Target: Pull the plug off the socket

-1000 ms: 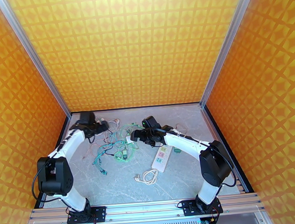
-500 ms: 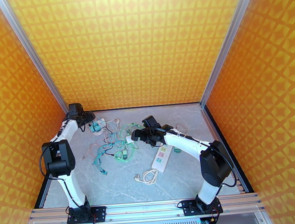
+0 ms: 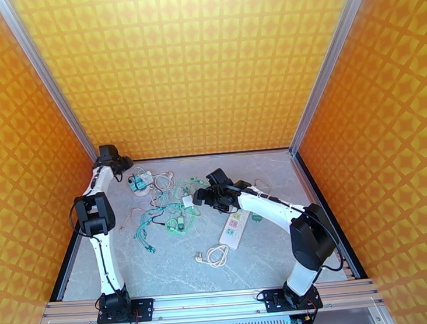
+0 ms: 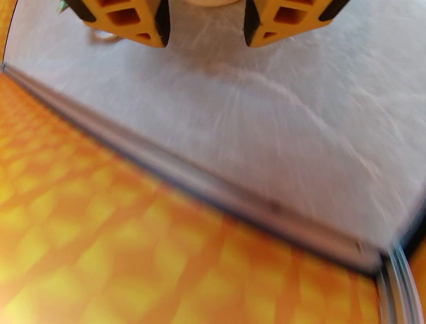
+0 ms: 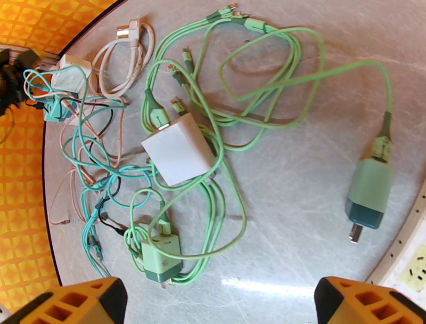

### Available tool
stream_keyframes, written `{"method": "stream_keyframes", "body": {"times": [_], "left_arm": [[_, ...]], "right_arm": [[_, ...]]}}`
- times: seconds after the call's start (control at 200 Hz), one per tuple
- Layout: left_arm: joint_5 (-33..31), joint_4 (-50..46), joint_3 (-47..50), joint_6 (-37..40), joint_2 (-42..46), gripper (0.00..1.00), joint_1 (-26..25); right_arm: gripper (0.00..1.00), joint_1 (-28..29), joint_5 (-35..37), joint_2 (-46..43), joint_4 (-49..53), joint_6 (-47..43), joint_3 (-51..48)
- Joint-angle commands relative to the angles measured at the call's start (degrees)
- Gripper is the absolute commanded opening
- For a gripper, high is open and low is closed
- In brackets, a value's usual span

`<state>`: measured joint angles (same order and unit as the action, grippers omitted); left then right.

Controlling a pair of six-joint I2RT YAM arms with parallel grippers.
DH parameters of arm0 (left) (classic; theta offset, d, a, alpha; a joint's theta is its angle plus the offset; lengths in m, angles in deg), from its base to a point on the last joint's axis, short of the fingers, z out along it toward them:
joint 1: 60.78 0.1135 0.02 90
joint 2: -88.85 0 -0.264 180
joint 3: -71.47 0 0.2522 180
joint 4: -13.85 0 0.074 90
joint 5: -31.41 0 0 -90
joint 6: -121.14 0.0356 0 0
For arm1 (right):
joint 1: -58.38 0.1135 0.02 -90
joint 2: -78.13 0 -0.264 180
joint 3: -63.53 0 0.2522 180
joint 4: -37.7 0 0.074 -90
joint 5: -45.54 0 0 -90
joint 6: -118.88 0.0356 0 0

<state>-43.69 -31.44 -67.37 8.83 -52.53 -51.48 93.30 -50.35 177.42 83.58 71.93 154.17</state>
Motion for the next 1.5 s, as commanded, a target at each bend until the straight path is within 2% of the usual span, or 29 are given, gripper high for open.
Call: {"method": "stream_keyframes", "body": {"times": [0.0, 0.345, 0.48, 0.585, 0.665, 0.92, 1.02, 1.125, 1.27, 1.496], "left_arm": [[4.17, -3.43, 0.94, 4.01, 0.93, 0.41, -1.48], [4.18, 3.72, 27.6, 4.1, 15.11, 0.41, -5.35], [4.17, 6.34, 37.48, 1.81, 20.92, 0.4, -7.13], [4.1, 9.11, 44.97, -0.97, 24.96, 0.41, -7.88], [4.11, 10.57, 48.68, -2.08, 27.12, 0.41, -8.58], [3.64, 9.91, 50.63, -2.34, 29.65, 0.42, -8.97], [3.65, 9.27, 49.98, -2.53, 29.91, 0.42, -9.02], [3.65, 9.1, 49.93, -2.63, 30.35, 0.42, -8.97], [3.65, 8.32, 50.56, -2.44, 30.95, 0.43, -9.19], [3.65, 9.24, 54.03, -3.84, 32.58, 0.42, -11.79]], "right_arm": [[0.98, 0.16, 1.13, -1.56, 1.21, -0.42, 0.7], [0.99, 0.32, -1.67, -0.71, -1.74, -1.34, -2.0], [0.98, 0.8, -3.15, 0.16, -2.12, -3.23, -3.2], [0.94, 2.35, -3.64, 1.4, -2.05, -4.8, -3.41], [0.85, 4.34, -4.05, 2.67, -3.02, -5.42, -2.99], [0.64, 11.78, -6.29, 11.69, -5.55, -7.12, 7.39], [0.62, 14.01, -6.93, 17.24, -3.57, -8.21, 13.76], [0.61, 14.04, -7.08, 21.5, -3.73, -7.67, 15.5], [0.6, 12.91, -5.8, 23.67, -3.62, -7.2, 13.06], [0.58, 9.39, -2.73, 20.02, -3.1, -8.64, 3.39]]}}
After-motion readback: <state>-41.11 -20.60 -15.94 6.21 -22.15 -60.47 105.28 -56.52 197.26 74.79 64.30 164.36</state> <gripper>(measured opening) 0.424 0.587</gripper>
